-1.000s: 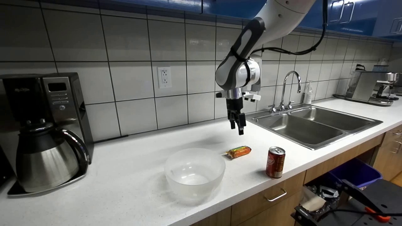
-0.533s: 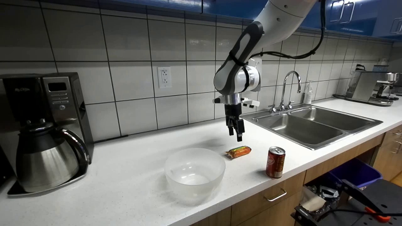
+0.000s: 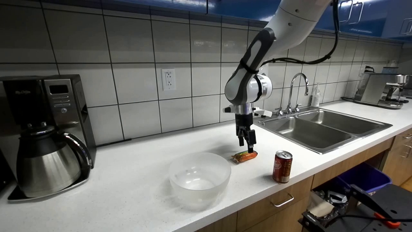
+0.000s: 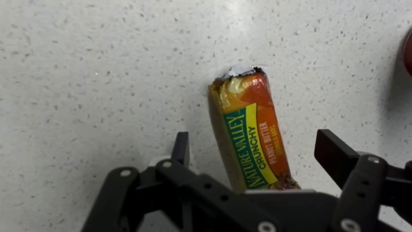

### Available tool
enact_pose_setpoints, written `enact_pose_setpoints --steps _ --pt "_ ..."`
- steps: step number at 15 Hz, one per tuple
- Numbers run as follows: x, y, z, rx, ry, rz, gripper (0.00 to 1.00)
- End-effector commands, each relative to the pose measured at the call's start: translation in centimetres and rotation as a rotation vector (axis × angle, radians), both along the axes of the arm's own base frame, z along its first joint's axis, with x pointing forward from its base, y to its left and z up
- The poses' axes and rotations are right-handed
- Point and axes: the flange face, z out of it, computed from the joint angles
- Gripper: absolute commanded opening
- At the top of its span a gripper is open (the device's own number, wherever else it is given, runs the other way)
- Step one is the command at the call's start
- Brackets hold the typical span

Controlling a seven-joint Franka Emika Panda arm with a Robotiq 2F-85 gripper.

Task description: Put the orange packet in the clear bowl.

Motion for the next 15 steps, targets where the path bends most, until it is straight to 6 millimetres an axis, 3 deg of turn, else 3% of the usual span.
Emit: enact_pose_setpoints --steps 1,8,9,15 --pt "-1.5 -0.4 0.3 0.039 -0.014 0.027 1.0" --pt "-2.5 -0.6 -0.5 0.056 -0.022 0.003 1.0" --pt "-2.0 -0.3 -1.8 0.027 0.002 0.011 1.0" --pt "-2.0 -0.5 -1.7 0.034 -0.005 -0.004 1.0"
